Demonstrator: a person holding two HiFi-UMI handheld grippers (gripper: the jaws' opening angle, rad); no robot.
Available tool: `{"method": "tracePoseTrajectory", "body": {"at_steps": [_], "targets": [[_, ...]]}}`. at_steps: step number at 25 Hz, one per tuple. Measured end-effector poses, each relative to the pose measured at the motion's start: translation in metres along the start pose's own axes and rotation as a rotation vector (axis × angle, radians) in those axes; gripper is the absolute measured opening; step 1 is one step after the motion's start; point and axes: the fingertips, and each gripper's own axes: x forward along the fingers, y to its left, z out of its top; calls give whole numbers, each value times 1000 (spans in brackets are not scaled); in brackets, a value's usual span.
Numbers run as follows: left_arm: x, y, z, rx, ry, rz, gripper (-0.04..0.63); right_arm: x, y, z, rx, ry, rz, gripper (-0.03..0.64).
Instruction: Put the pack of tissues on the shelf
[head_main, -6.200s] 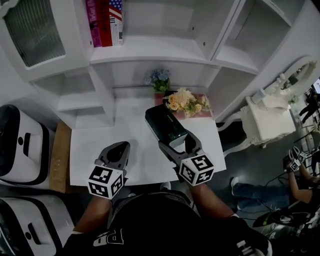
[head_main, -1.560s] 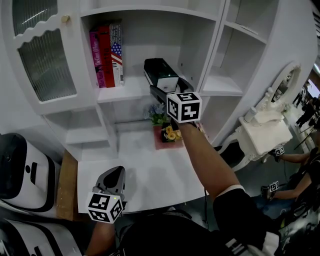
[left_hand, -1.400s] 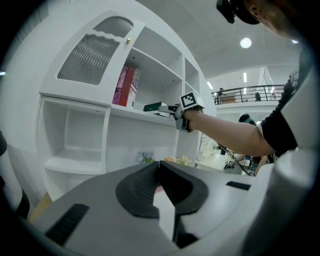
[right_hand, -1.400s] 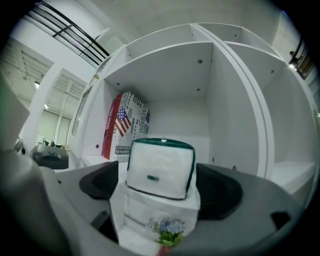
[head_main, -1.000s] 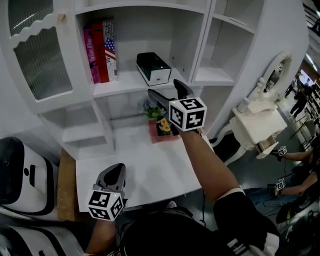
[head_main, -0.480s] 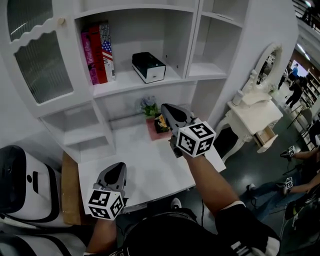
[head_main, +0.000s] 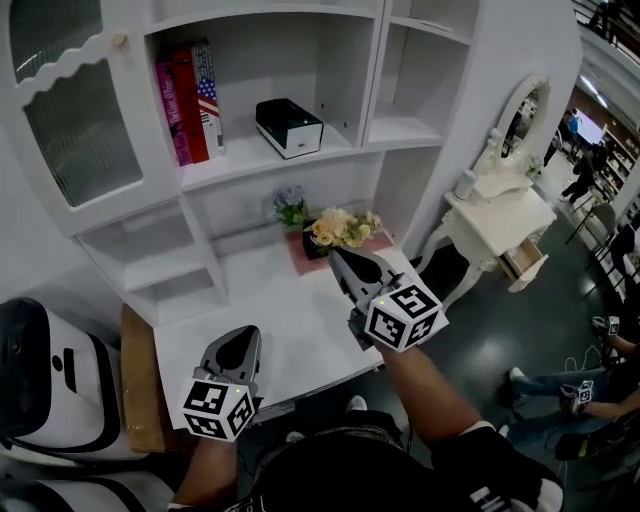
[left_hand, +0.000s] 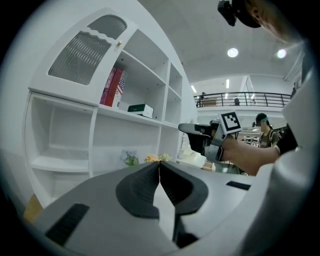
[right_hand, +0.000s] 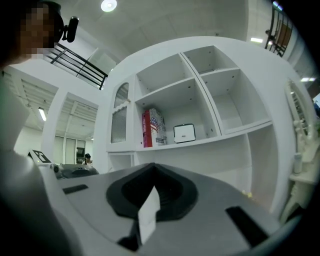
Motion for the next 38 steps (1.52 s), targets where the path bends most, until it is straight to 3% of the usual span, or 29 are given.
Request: {"method": "tracePoseTrajectory", "body": {"at_steps": [11, 17, 25, 38], "targets": [[6, -38, -3, -12, -18, 41, 15, -47, 15, -19, 59, 15, 100, 8], [14, -80, -4, -39, -42, 77, 15, -97, 3, -29, 95, 51, 149, 6], [16, -136, -29, -59, -13, 104, 15, -160, -5, -56, 104, 109, 186, 6], [10, -195, -31, -33, 11, 120, 15, -234, -22, -63, 124, 118, 175, 6]]}}
